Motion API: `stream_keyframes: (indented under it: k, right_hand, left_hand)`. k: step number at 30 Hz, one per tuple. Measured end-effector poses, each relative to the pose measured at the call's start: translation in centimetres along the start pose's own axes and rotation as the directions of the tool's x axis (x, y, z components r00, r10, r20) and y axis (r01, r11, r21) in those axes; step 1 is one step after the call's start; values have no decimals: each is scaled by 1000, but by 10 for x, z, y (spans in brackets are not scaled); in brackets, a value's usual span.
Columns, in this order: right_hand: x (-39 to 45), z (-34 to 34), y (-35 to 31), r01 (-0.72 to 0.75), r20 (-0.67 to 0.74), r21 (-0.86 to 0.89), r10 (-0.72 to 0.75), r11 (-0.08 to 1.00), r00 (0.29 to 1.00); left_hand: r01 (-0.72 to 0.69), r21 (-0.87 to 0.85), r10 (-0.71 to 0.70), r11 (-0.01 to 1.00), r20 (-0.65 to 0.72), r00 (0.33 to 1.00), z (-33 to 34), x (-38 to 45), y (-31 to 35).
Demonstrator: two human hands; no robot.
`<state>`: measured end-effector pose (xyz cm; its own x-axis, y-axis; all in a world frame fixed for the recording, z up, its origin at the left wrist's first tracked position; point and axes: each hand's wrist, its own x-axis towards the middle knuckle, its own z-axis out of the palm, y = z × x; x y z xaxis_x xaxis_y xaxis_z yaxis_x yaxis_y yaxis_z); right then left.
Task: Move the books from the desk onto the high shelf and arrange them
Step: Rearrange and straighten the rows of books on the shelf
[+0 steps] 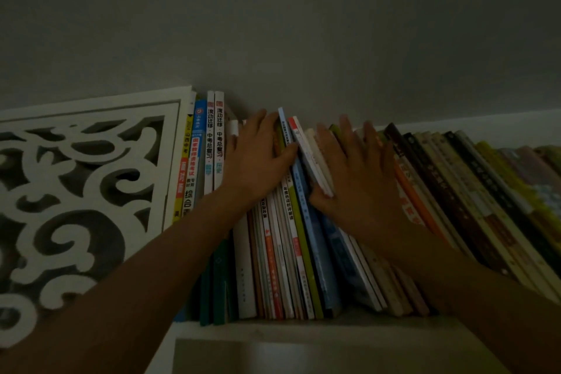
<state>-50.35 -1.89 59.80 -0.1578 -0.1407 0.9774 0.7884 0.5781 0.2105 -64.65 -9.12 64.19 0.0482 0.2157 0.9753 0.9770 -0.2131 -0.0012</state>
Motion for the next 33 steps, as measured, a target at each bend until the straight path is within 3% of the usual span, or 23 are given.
stream_keyframes:
  k: [3, 8, 13, 19, 24, 30, 33]
  right_hand:
    - [4, 3, 4, 89, -46, -139, -96, 986, 994]
    - [6, 5, 8, 92, -47, -117, -98, 989, 994]
    - [8, 6, 18, 30, -45, -68, -33, 997, 998]
    - [6, 3, 14, 17, -45, -34, -19, 999, 999]
    - [4, -3, 11, 15, -7, -14, -16, 1000, 1000]
    - [-9, -9, 5, 55, 68, 28, -57, 998, 996]
    - [-25, -17, 8, 2, 164, 130, -23, 991, 986]
  left_hand:
    - [39, -39, -39, 998, -3, 999, 2, 1, 1]
    - [72, -58, -75, 996, -57, 996, 1, 2, 10]
    - [53, 128, -45, 990, -60, 997, 20, -5, 8]
    - [142, 256, -144, 956, -10, 990, 26, -4, 13]
    - [152, 171, -162, 973, 45, 986, 17, -18, 20]
    - [184, 13, -182, 983, -105, 978, 23, -39, 30]
    - [229, 79, -218, 970, -134, 967, 21, -35, 35]
